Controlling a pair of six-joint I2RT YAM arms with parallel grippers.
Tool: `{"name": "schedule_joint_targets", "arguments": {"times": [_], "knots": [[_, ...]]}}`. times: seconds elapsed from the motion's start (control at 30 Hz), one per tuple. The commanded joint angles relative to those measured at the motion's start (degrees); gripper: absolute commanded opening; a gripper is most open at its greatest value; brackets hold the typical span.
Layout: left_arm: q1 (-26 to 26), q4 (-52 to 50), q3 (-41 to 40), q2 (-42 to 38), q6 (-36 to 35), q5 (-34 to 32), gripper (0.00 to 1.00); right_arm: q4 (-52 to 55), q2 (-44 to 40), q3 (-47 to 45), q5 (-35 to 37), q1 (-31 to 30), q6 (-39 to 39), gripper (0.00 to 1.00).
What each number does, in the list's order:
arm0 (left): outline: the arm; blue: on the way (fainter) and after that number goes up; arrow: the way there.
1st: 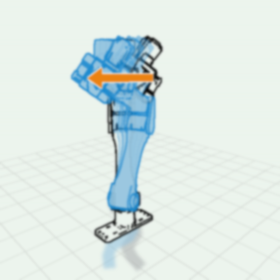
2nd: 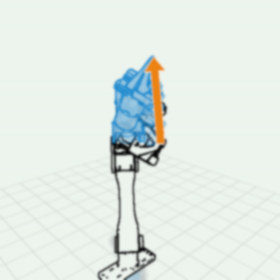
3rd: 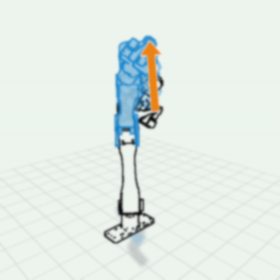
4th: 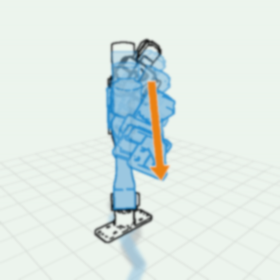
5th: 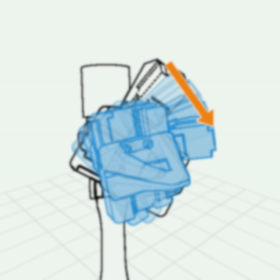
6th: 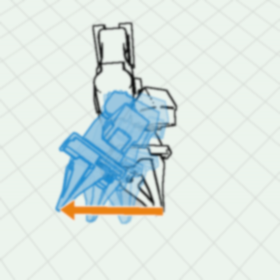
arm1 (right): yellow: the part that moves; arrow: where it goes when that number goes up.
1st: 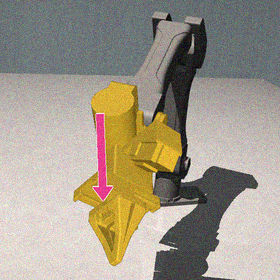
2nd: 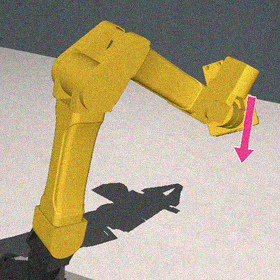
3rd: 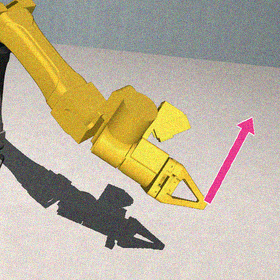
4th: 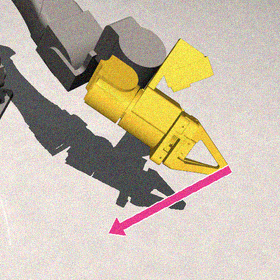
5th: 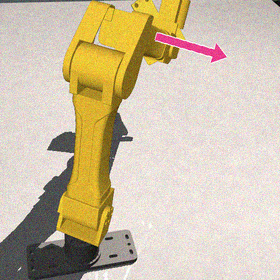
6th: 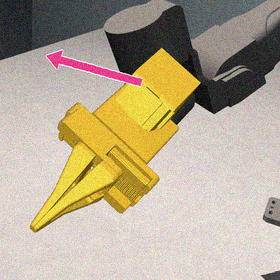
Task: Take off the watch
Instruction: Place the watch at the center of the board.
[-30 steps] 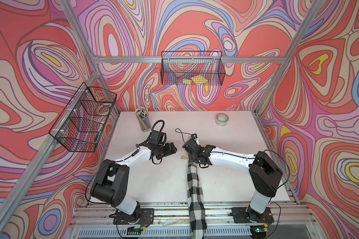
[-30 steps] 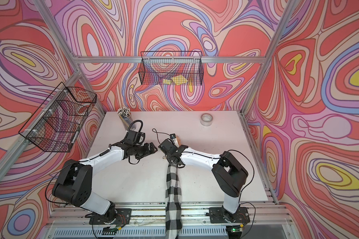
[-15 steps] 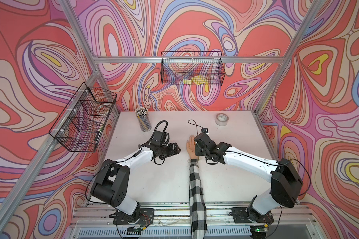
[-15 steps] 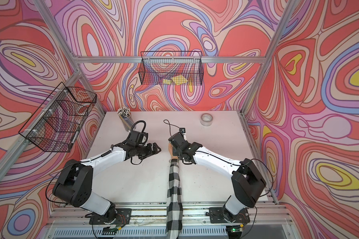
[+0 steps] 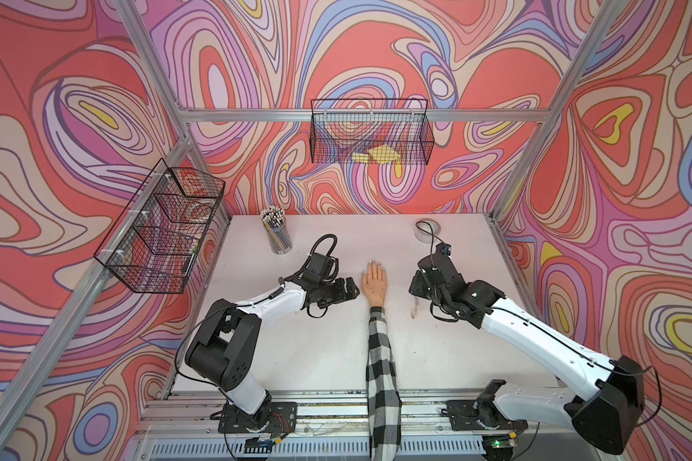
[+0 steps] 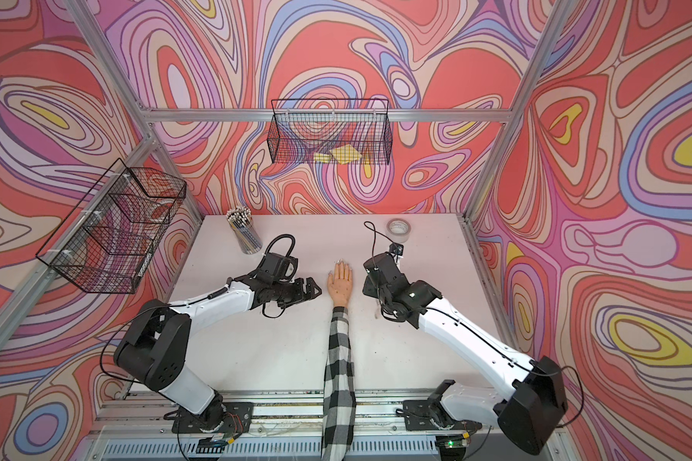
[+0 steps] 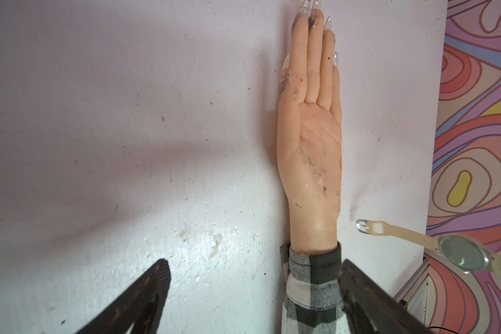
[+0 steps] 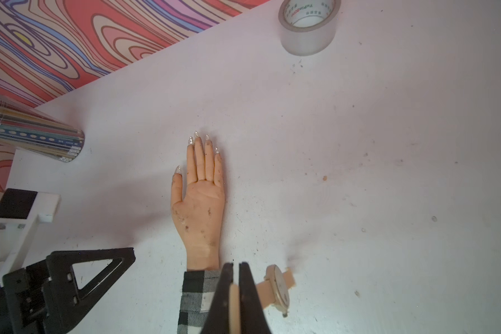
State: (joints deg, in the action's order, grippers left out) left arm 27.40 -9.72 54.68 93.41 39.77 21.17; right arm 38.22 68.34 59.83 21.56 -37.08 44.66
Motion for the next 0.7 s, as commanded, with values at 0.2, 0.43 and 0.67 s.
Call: {"name": "schedule_joint_targets", "arguments": {"times": [0.2, 0.43, 0.67], "knots": [[0.2, -0.6, 1.7, 0.3, -0.7, -1.0, 0.99, 28.1, -10.2, 4.0, 12.2, 0.7, 12.6, 0.00], [0.2, -0.4, 1.8, 0.5, -0.7, -0.7, 0.99, 44.4, -15.1, 5.6, 18.9, 0.7, 22.8, 0.00], [0.3, -0.2, 2.3, 1.3, -0.5, -0.2, 0.99, 42.3, -9.0, 4.5, 20.8, 0.7, 20.8, 0.00]]}}
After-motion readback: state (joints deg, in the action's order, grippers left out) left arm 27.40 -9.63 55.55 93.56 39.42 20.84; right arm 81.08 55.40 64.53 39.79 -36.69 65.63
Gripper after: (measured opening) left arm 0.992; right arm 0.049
